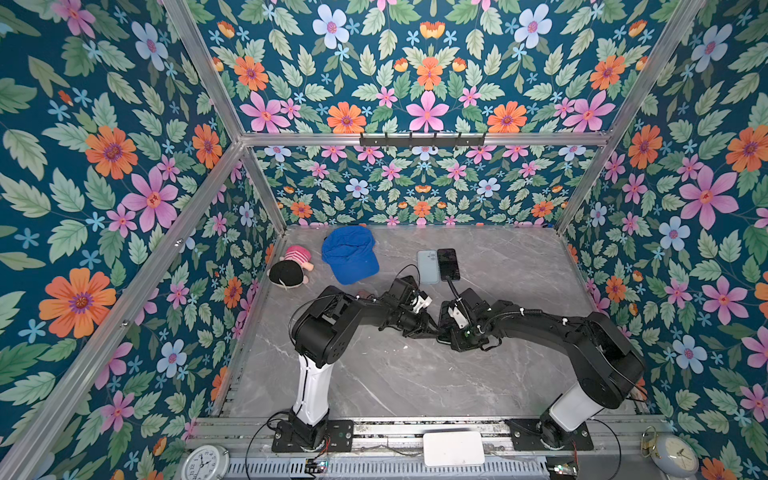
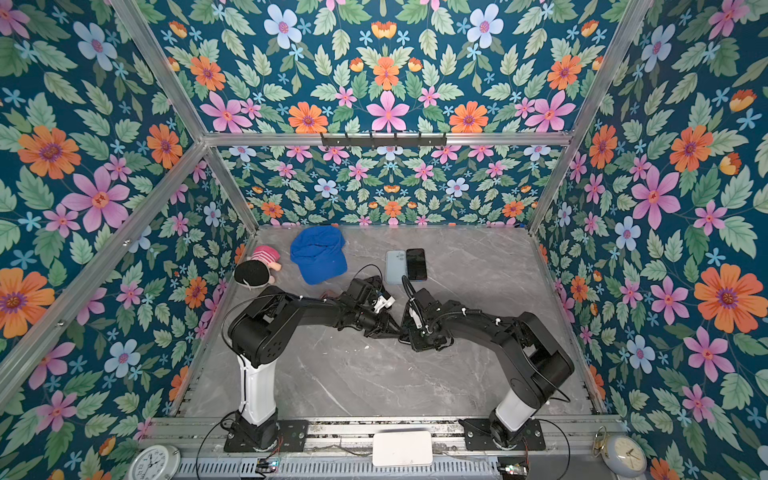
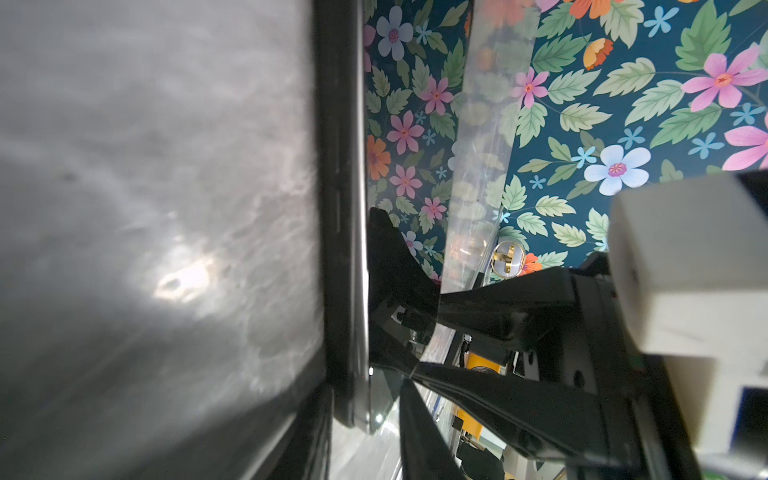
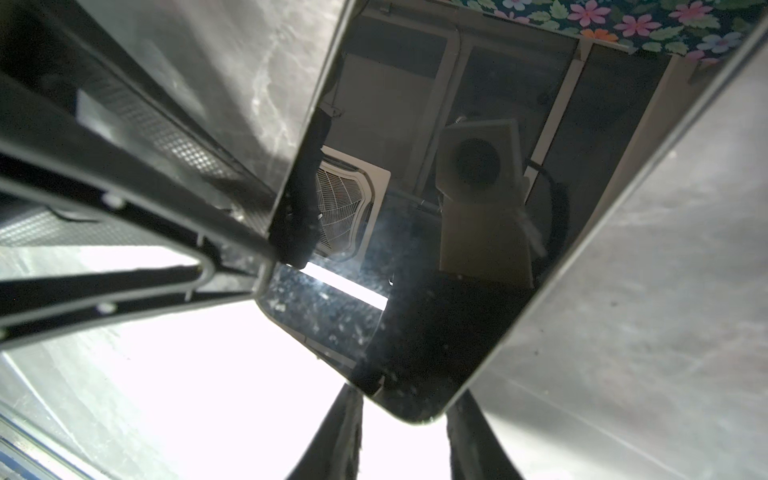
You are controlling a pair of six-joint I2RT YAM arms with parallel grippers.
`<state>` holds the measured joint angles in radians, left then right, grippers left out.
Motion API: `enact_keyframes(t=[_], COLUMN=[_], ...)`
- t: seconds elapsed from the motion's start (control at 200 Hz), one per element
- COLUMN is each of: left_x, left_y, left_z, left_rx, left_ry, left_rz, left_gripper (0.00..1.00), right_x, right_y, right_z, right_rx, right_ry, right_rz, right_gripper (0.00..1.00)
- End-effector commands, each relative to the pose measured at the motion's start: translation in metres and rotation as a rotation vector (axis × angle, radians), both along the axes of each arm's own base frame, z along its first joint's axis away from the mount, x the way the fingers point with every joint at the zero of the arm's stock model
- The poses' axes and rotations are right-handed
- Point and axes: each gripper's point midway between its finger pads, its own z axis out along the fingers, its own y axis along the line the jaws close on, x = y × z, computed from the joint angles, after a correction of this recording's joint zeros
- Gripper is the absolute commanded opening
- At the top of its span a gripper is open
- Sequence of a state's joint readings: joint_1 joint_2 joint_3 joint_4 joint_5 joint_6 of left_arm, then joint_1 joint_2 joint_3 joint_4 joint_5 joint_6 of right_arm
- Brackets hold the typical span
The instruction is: Put the phone into the phone case
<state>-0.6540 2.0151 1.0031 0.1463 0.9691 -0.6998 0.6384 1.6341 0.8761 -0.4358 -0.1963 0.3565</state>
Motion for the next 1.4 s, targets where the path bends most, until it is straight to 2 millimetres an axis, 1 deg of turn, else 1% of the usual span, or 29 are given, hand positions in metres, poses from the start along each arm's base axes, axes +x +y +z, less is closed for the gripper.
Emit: enact_keyframes(t=[0.0, 0.155, 0.275, 0.41, 0.565, 0.69, 0.83, 1.04, 1.14, 1.395], left_x=[-0.011, -0.012, -0.012, -0.009, -0.009, -0.012, -0.012, -0.010, -0.009, -0.010], left_y=[-0.002, 0.003, 0.013, 0.020, 0.021, 0.021, 0.024, 0.021, 0.020, 0.020], left_z=[0.000, 0.000, -0.004, -0.004, -0.001, 0.000, -0.003, -0.006, -0.008, -0.014], left_rx=[-0.004, 0.037, 0.124, 0.196, 0.256, 0.302, 0.338, 0.347, 0.347, 0.353], left_ry=[0.029, 0.010, -0.028, -0.067, -0.109, -0.137, -0.148, -0.146, -0.140, -0.127], left_rz=[-0.029, -0.039, -0.054, -0.070, -0.103, -0.130, -0.143, -0.151, -0.152, -0.155], left_gripper=[0.29, 0.29, 0.31, 0.34, 0.41, 0.42, 0.33, 0.20, 0.17, 0.12], right_x=[0.006, 0.003, 0.000, -0.002, -0.003, -0.004, -0.003, -0.002, -0.002, -0.001], right_y=[0.010, 0.009, 0.007, 0.006, 0.006, 0.004, 0.000, -0.001, 0.000, 0.004], right_z=[0.002, 0.000, 0.002, 0.007, 0.008, 0.007, 0.009, 0.013, 0.012, 0.011], right_rx=[0.054, 0.062, 0.064, 0.074, 0.081, 0.083, 0.097, 0.121, 0.125, 0.147], right_ry=[-0.020, -0.011, -0.002, -0.006, -0.005, -0.001, -0.002, -0.005, -0.001, 0.004], right_rz=[-0.015, -0.026, -0.035, -0.041, -0.043, -0.048, -0.062, -0.072, -0.071, -0.074], right_gripper=[0.30, 0.28, 0.28, 0.32, 0.37, 0.39, 0.41, 0.42, 0.42, 0.42])
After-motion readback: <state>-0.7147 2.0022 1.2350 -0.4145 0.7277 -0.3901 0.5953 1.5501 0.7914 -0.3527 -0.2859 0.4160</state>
